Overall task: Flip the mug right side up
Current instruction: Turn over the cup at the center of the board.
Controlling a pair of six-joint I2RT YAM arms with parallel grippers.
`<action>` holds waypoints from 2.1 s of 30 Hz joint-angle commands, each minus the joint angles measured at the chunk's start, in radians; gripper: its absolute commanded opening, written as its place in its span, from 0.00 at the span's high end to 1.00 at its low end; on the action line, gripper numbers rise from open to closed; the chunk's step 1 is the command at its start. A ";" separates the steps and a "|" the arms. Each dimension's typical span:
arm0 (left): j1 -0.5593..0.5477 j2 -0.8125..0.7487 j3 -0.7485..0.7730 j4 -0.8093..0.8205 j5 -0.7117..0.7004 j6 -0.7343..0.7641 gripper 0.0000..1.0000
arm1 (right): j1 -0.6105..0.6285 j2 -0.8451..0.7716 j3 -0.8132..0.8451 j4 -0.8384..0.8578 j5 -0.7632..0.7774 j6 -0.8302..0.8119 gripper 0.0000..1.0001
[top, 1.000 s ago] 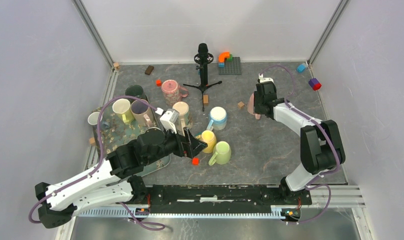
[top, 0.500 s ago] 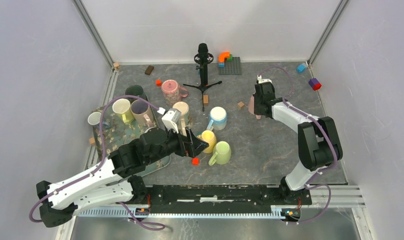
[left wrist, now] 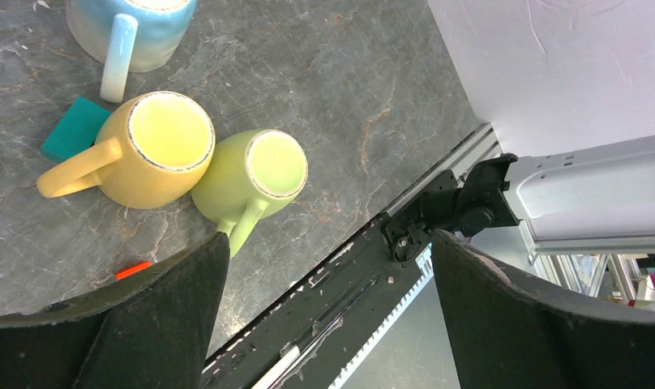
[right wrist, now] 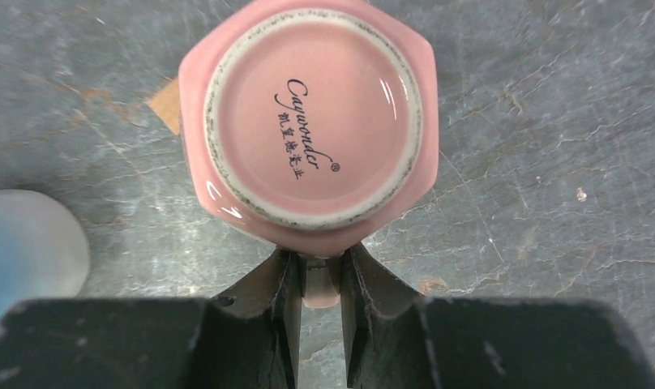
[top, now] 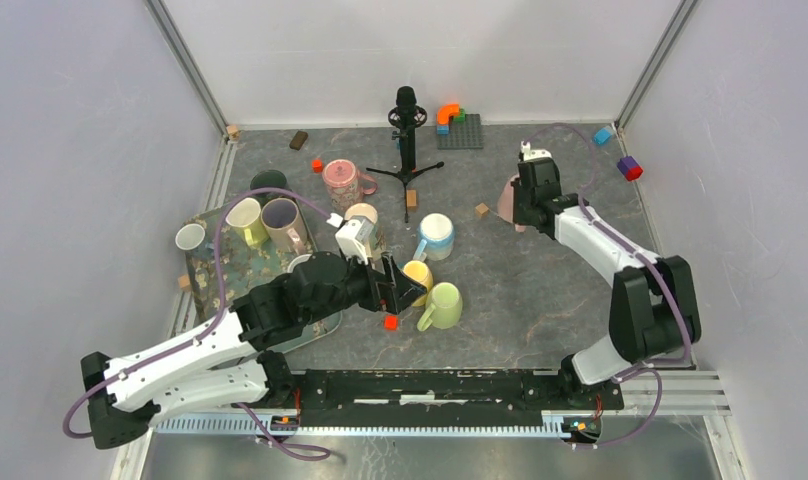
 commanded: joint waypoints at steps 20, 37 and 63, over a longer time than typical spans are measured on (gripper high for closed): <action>0.134 0.212 0.148 0.220 0.290 0.026 0.00 | 0.117 -0.485 0.031 0.144 -0.393 0.178 1.00; 0.332 0.331 0.014 0.747 0.549 -0.231 0.01 | 0.256 -0.483 0.032 0.395 -0.584 0.403 1.00; 0.399 0.373 -0.081 1.173 0.626 -0.463 0.47 | 0.304 -0.445 -0.057 0.697 -0.772 0.680 1.00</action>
